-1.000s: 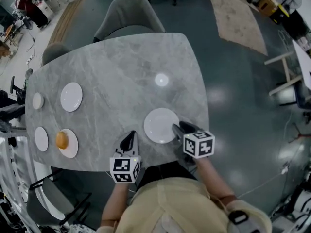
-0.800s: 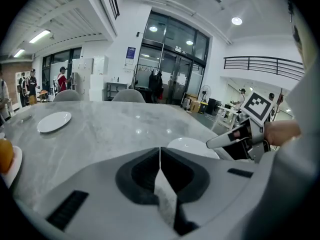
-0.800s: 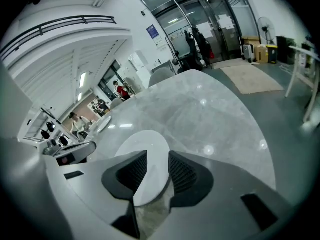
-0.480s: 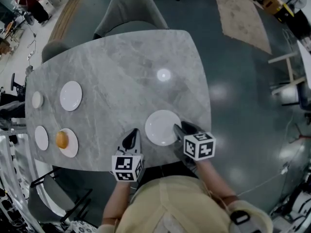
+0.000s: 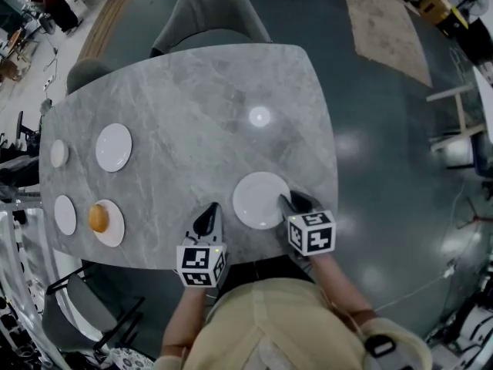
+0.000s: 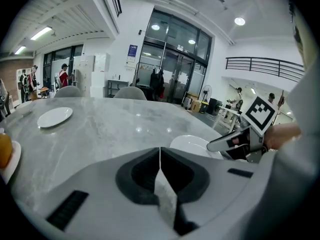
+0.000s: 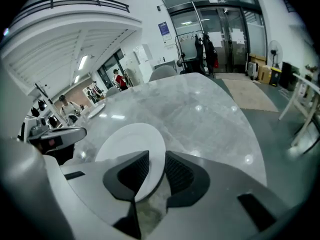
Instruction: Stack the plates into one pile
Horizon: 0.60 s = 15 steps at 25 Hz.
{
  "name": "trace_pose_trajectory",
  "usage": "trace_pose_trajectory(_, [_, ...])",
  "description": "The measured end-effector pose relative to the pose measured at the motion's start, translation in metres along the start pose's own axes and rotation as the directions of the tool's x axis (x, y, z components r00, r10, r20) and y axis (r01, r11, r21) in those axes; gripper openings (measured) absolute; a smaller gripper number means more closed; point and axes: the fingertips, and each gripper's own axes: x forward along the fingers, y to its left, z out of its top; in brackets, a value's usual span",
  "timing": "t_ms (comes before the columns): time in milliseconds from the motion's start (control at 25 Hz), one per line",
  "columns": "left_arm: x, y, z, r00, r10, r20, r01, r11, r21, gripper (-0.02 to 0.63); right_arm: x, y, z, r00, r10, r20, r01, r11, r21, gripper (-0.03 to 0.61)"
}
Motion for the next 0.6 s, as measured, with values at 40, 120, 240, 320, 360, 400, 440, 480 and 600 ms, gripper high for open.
trace_pose_trajectory(40, [-0.001,0.001,-0.001,1.000,-0.001,0.001,0.001,1.000,-0.002,-0.012,0.000,0.000,0.000,1.000,-0.004,0.003,0.004,1.000,-0.007,0.098])
trace_pose_trajectory(120, [-0.004,0.002,-0.001,1.000,-0.003,0.005,0.003,1.000,-0.006,-0.012,0.001,0.000,0.000,1.000,0.004,0.012,-0.004,1.000,-0.005,0.097])
trace_pose_trajectory(240, [-0.008,0.005,-0.001,1.000,-0.007,0.009,0.007,1.000,-0.012,-0.012,0.000,-0.001,0.002,1.000,0.015,0.023,-0.015,1.000,0.019,0.091])
trace_pose_trajectory(320, [-0.010,0.006,0.000,1.000,-0.010,0.013,0.011,1.000,-0.019,-0.012,0.000,-0.002,0.002,0.999,0.019,0.027,-0.020,0.999,0.036,0.087])
trace_pose_trajectory(360, [-0.012,0.008,0.000,1.000,-0.012,0.016,0.012,1.000,-0.021,-0.013,0.001,-0.002,0.001,0.999,0.022,0.029,-0.023,0.999,0.045,0.086])
trace_pose_trajectory(400, [-0.014,0.009,0.000,1.000,-0.013,0.018,0.013,1.000,-0.022,-0.012,0.000,-0.002,0.001,0.999,0.025,0.034,-0.026,0.998,0.052,0.083])
trace_pose_trajectory(440, [-0.016,0.009,-0.001,1.000,-0.014,0.021,0.014,1.000,-0.022,-0.012,-0.001,-0.001,0.002,0.999,0.027,0.041,-0.029,0.998,0.056,0.081])
trace_pose_trajectory(480, [-0.018,0.010,-0.001,1.000,-0.015,0.024,0.015,1.000,-0.022,-0.013,-0.003,-0.001,0.003,0.998,0.029,0.050,-0.032,0.998,0.058,0.079])
trace_pose_trajectory(600, [-0.024,0.010,-0.002,0.999,-0.020,0.030,0.021,0.999,-0.025,-0.012,-0.009,0.002,0.007,0.996,0.040,0.081,-0.046,0.997,0.063,0.071])
